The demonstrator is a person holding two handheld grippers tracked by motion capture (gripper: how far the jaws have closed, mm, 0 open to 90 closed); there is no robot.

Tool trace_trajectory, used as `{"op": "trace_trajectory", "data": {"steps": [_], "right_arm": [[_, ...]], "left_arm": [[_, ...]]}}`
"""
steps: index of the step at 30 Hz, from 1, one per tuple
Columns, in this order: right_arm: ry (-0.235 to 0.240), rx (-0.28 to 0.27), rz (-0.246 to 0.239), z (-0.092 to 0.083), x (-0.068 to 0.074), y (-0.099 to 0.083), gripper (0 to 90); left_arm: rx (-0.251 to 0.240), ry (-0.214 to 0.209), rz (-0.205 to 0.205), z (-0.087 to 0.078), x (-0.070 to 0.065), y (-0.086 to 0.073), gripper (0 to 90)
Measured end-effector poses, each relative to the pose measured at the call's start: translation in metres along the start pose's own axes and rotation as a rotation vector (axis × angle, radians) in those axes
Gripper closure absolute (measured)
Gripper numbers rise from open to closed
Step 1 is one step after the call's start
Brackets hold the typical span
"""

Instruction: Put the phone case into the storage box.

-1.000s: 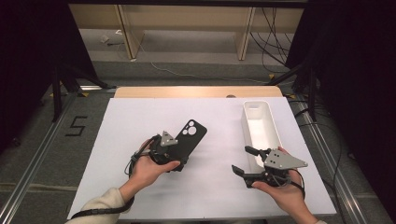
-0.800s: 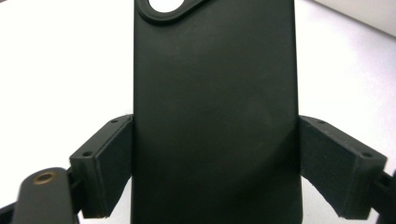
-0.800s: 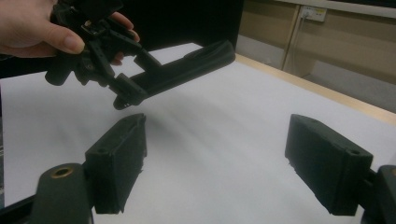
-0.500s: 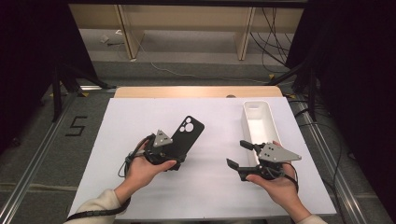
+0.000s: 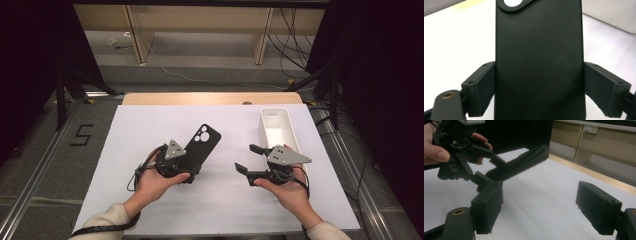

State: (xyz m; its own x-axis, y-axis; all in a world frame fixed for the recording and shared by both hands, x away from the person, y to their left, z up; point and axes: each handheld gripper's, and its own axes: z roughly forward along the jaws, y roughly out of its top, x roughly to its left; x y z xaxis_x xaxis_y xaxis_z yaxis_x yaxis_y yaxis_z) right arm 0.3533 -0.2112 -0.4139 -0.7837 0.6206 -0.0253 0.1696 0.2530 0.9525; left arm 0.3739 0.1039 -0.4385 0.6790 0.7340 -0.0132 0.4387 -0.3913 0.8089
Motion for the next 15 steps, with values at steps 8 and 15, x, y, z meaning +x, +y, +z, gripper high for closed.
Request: {"op": "trace_trajectory", "data": {"steps": [8,15], "right_arm": [[-0.001,-0.003,0.012,0.015,-0.001,0.008,23.5],[-0.008,0.001,0.025,0.029,-0.005,0.013,24.1]], "left_arm": [[-0.005,-0.007,0.014,0.001,-0.003,-0.001,15.3],[-0.011,-0.015,0.026,0.002,-0.007,0.000,15.3]]}}
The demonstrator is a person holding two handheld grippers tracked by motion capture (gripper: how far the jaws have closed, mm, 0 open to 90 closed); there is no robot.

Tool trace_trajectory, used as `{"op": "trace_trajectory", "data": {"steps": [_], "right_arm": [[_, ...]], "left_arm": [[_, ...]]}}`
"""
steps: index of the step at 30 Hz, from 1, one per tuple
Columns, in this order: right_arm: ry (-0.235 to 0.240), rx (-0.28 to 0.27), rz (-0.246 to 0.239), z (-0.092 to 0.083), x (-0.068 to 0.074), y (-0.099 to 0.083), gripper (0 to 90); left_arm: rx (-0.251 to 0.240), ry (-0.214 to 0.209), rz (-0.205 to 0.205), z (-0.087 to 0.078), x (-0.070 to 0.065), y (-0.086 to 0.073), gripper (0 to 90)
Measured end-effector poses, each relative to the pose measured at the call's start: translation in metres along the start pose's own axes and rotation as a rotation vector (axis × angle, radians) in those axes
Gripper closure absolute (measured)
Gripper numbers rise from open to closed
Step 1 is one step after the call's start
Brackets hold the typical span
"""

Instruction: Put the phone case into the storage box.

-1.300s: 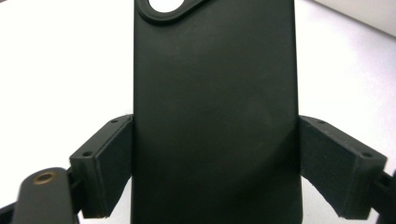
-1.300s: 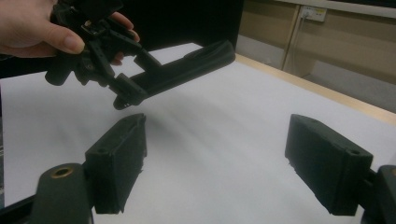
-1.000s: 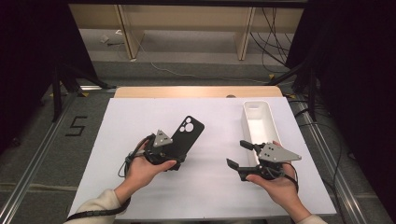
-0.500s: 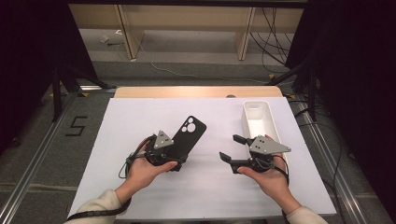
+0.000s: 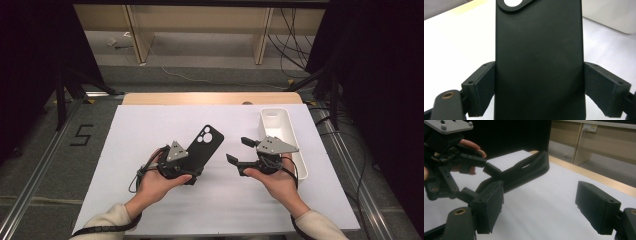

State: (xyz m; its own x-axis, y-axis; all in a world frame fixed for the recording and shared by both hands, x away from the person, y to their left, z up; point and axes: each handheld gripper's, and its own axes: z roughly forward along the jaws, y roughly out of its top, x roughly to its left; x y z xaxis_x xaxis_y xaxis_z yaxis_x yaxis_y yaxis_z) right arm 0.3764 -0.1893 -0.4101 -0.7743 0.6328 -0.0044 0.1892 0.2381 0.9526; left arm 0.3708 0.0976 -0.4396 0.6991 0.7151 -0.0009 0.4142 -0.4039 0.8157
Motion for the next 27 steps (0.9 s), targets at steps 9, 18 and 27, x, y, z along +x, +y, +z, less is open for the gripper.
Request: {"op": "trace_trajectory", "data": {"steps": [9,18,27], "right_arm": [[-0.015,-0.006,0.022,0.010,-0.007,0.005,24.5],[-0.016,-0.013,0.041,0.022,-0.010,0.012,24.5],[-0.005,0.003,0.058,0.035,-0.010,0.013,25.2]], "left_arm": [[-0.010,-0.012,0.017,0.001,-0.006,0.000,15.3],[-0.015,-0.024,0.031,0.003,-0.013,0.002,15.3],[-0.011,-0.040,0.050,0.005,-0.019,0.002,15.3]]}}
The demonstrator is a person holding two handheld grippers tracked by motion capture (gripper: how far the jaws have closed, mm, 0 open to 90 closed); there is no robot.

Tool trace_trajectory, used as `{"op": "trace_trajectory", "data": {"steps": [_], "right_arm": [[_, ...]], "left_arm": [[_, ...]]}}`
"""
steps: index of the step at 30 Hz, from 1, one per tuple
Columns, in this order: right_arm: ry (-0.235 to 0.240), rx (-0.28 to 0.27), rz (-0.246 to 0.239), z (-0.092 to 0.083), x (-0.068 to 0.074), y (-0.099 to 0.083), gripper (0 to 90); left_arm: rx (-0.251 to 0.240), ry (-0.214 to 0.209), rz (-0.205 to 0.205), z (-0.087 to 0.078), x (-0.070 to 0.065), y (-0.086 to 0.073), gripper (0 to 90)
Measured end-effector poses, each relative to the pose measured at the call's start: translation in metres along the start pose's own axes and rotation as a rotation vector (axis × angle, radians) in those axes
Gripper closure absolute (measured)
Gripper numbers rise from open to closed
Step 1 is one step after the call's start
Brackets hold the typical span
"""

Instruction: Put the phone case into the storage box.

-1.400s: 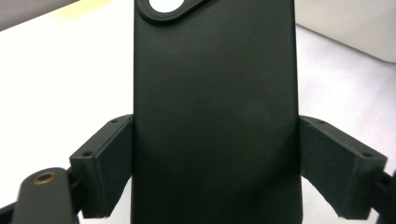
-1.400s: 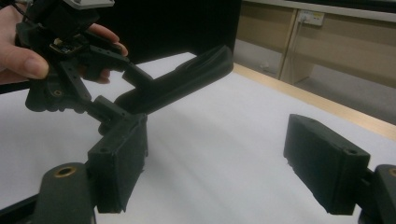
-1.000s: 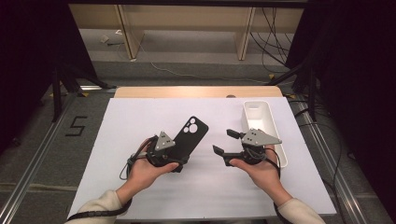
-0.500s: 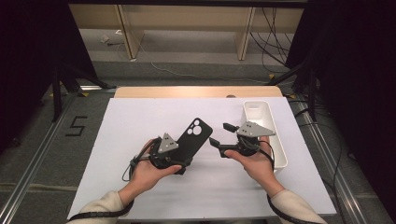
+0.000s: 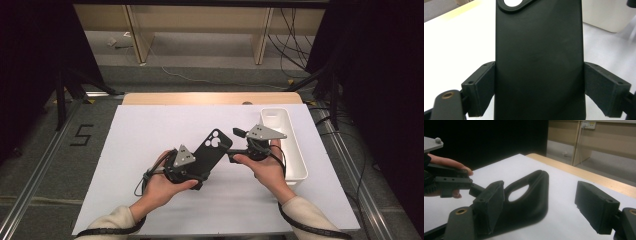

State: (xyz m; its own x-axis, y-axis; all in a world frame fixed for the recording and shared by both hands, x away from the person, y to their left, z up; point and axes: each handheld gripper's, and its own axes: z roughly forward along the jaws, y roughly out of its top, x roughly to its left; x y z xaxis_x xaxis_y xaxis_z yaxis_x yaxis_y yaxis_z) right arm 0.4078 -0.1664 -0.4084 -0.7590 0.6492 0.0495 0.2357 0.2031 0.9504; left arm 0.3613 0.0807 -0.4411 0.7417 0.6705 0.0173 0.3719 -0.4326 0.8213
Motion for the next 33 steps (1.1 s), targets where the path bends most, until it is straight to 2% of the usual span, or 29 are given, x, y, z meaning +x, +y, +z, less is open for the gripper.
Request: {"op": "trace_trajectory", "data": {"steps": [11,15,24,33], "right_arm": [[0.011,0.022,0.028,0.014,0.001,0.000,27.0],[0.018,0.032,0.038,0.020,0.002,-0.001,30.3],[0.030,0.032,0.077,0.022,0.000,-0.001,34.0],[0.024,0.038,0.088,0.023,0.000,-0.002,38.5]], "left_arm": [[-0.009,-0.011,0.014,0.002,-0.007,0.001,15.3],[-0.011,-0.024,0.013,0.003,-0.010,0.002,15.3],[-0.024,-0.029,0.011,0.003,-0.012,0.002,15.3],[-0.027,-0.030,0.010,0.004,-0.011,0.001,15.2]]}}
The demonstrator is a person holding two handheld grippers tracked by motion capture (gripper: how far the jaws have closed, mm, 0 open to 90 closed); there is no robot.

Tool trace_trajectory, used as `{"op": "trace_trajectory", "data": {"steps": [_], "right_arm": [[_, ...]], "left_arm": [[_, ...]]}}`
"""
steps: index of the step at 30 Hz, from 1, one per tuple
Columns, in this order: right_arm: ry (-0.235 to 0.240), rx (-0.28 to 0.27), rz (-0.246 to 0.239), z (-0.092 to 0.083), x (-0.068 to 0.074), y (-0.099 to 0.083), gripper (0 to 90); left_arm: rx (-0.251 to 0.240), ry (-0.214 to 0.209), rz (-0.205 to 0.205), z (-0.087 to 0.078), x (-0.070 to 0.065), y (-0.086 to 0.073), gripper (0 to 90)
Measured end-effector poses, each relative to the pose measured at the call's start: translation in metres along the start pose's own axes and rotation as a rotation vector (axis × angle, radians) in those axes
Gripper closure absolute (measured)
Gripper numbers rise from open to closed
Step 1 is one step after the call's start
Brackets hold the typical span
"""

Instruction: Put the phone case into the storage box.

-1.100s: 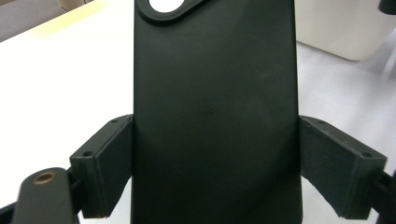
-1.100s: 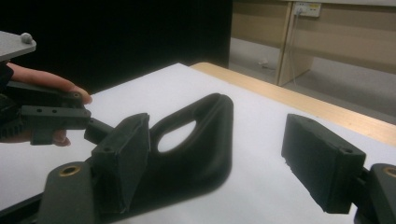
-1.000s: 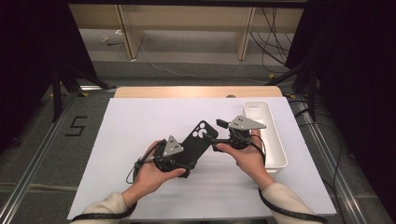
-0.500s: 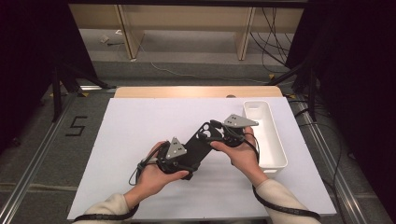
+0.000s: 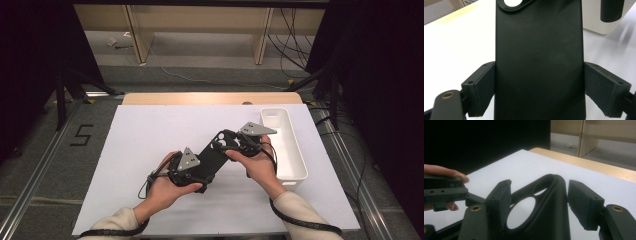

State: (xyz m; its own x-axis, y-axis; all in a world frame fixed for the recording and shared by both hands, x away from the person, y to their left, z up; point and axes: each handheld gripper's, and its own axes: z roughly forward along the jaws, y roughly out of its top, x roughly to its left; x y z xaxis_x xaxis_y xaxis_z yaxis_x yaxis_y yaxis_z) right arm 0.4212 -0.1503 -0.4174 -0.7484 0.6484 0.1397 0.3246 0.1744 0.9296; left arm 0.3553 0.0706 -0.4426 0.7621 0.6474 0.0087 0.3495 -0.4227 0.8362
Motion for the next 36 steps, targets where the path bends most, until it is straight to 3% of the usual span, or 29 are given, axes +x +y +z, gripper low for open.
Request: {"op": "trace_trajectory", "data": {"steps": [11,23,32,34,36], "right_arm": [[0.014,-0.009,0.030,-0.004,-0.004,0.003,52.5],[0.017,-0.024,0.019,-0.007,-0.003,0.006,60.5],[0.037,-0.054,0.016,-0.010,0.000,0.010,67.1],[0.051,-0.060,0.010,-0.012,0.002,0.011,69.5],[0.090,-0.090,0.040,-0.013,0.004,0.014,74.3]], "left_arm": [[0.002,-0.007,0.007,0.002,-0.001,-0.001,15.2],[-0.005,-0.024,0.007,0.002,-0.002,-0.001,14.9],[-0.013,0.003,0.040,0.003,-0.002,-0.002,14.2],[-0.015,0.015,0.054,0.005,-0.002,-0.003,13.9],[-0.013,0.016,0.062,0.006,-0.002,-0.003,13.6]]}}
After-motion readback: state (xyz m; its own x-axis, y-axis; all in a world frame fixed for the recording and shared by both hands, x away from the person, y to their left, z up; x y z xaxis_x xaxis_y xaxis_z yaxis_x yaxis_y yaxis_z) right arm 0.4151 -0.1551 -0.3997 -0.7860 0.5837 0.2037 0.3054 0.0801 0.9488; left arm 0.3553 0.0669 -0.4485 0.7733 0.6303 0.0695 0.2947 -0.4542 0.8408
